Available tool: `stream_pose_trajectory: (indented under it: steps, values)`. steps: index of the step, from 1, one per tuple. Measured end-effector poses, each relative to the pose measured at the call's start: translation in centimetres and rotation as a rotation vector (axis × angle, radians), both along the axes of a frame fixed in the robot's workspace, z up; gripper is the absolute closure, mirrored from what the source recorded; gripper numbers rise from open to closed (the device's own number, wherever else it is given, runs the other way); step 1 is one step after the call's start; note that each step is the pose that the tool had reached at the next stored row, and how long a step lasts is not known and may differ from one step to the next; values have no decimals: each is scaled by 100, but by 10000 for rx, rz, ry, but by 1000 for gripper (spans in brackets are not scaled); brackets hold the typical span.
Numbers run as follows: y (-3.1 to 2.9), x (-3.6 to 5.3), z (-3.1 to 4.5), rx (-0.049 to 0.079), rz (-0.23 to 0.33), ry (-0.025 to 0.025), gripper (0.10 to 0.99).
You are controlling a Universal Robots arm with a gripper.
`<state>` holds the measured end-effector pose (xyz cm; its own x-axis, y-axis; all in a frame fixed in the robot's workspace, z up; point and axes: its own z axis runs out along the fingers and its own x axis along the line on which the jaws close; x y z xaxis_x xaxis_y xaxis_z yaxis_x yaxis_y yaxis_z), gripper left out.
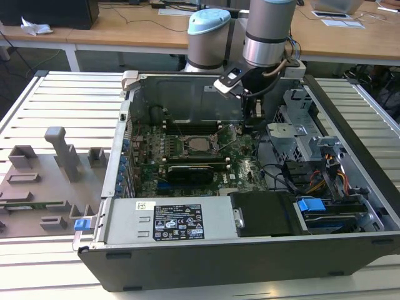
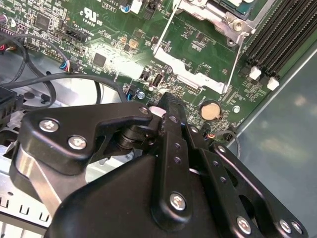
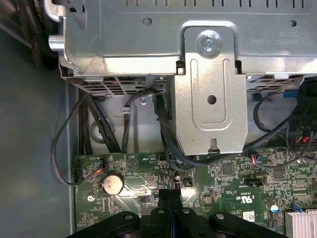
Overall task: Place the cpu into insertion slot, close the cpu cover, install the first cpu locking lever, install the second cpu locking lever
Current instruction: 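Close the cpu cover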
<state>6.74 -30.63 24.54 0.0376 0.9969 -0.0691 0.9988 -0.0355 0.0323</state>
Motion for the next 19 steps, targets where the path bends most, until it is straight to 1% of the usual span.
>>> stream_pose_trajectory:
  steps: [11,15,19]
  values:
    - [0,-2,-80,-1,0,0,980]
    - [-1,-64,-82,-2,2,1,980]
    - [0,-100,-82,-1,3,-1,980]
